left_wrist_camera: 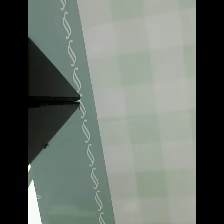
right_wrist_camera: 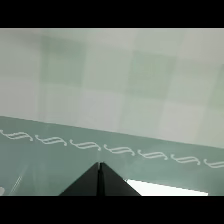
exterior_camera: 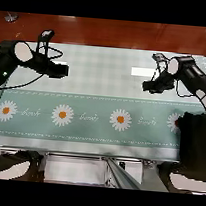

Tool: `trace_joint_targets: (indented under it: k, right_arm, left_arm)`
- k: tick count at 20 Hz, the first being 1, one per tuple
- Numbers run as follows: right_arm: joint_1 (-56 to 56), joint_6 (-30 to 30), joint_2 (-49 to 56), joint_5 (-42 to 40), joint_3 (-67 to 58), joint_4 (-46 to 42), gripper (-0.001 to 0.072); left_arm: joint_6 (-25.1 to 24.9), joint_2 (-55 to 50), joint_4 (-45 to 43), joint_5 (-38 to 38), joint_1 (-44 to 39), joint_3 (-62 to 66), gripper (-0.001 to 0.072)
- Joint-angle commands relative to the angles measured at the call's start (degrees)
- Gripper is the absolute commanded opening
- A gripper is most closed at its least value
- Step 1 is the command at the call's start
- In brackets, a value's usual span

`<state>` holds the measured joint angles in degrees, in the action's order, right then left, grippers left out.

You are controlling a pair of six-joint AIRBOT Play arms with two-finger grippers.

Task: Fold the shirts.

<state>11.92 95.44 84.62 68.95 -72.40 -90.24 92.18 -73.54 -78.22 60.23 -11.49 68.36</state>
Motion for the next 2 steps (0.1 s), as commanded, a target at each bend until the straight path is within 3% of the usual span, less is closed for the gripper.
trace_joint_targets:
  k: [1, 2]
  right_arm:
    - [0.02, -0.02, 0.02, 0.04, 0.02, -0.13, 0.0017]
    - [0.02, 0.0, 0.02, 0.04, 0.02, -0.13, 0.0017]
  left_arm:
    - [0.04, -0.04, -0.02, 0.0, 0.04, -0.02, 0.003]
    - [0.04, -0.04, 0.0, 0.0, 0.04, -0.02, 0.003]
